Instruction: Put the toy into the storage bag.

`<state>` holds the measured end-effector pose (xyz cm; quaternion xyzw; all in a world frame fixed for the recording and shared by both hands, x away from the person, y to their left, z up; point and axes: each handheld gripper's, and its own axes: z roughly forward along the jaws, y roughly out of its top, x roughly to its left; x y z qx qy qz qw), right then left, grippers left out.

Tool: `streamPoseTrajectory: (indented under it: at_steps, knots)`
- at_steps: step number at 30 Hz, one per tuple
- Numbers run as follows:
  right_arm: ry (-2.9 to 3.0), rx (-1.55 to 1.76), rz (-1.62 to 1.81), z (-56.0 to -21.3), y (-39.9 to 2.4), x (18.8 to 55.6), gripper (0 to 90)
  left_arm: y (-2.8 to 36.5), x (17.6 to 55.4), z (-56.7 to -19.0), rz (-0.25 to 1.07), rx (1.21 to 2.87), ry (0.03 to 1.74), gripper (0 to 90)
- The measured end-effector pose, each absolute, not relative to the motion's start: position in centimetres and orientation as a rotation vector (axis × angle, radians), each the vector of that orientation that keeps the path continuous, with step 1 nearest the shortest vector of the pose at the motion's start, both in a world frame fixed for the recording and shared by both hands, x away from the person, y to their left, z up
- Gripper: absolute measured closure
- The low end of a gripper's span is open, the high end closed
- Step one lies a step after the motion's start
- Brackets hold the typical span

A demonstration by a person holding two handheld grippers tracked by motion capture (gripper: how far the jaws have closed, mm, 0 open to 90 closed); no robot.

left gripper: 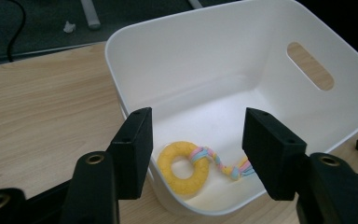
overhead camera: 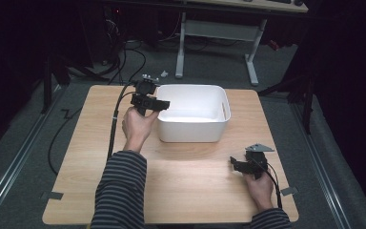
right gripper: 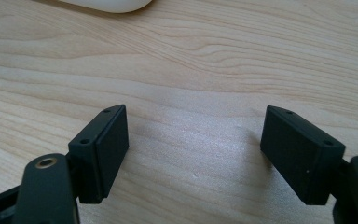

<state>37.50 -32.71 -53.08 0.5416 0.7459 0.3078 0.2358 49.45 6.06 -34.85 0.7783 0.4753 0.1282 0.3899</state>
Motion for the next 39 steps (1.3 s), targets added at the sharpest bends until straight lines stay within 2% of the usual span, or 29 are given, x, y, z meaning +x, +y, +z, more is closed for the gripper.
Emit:
streamPoseTrajectory:
  at_steps: [8,21,39]
  knots:
    - [2.046,1.485,0.844,-53.1,-32.7,37.5,23.6,8.4,47.9,-34.0,0.387,1.951,1.200,40.3]
    - [2.045,1.487,0.844,-53.1,-32.7,37.5,23.6,12.5,46.3,-34.2,0.390,1.860,1.234,39.1]
    - [2.045,1.487,0.844,-53.1,-32.7,37.5,23.6,16.7,43.5,-34.4,0.418,1.815,1.240,38.8]
